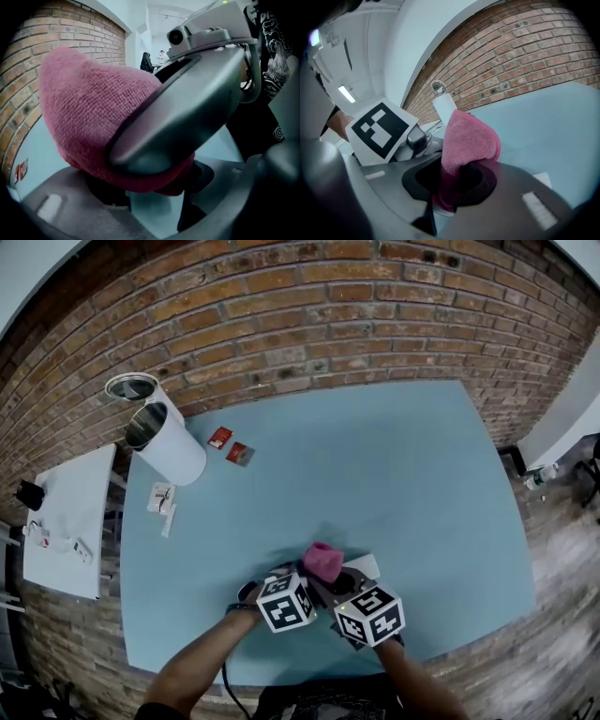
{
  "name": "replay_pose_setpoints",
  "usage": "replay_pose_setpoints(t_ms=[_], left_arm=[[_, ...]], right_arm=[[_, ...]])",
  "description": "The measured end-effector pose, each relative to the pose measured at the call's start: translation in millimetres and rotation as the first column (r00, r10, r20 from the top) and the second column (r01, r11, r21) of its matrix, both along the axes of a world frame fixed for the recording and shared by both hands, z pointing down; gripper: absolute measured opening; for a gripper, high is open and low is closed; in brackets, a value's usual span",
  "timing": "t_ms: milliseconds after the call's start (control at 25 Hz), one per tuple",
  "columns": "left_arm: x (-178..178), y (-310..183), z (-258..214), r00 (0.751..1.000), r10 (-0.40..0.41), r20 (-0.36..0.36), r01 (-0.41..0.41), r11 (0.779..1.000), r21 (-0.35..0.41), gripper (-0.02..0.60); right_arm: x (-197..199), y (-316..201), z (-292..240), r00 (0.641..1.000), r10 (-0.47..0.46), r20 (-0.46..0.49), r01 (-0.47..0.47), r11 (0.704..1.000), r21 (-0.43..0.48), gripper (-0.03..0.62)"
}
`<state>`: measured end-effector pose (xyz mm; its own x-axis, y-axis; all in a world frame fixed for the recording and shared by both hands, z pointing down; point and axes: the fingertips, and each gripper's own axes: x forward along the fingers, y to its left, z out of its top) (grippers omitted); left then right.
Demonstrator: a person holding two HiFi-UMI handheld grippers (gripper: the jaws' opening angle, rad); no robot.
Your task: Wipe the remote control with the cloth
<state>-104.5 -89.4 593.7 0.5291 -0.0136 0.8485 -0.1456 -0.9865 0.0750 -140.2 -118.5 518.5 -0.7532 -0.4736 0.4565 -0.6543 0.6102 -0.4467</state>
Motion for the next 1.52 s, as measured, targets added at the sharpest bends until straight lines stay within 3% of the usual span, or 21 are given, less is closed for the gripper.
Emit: replay_pose_setpoints(t_ms=[480, 920, 1520], left_arm=[[-2.8, -1.2, 3.1, 0.998, -0.055, 0.04, 0.056, 0.998, -0.004, 0.29], [-5.0, -1.0, 5.8, 0.99, -0.053, 0.133, 0.058, 0.998, -0.036, 0.288], [-6.2, 0.0, 6.0, 0.975, -0.002, 0.224, 0.02, 0.997, -0.078, 0.287]], right_arm=[[13.1, 2.7, 9.9, 0.997, 0.046, -0.068, -0.042, 0.998, 0.054, 0.066], [67.2, -12.1, 9.7, 0.984, 0.175, 0.039, -0.174, 0.984, -0.023, 0.066], [135.0, -27.1, 10.9, 0.966, 0.248, 0.078, -0.244, 0.968, -0.048, 0.066]])
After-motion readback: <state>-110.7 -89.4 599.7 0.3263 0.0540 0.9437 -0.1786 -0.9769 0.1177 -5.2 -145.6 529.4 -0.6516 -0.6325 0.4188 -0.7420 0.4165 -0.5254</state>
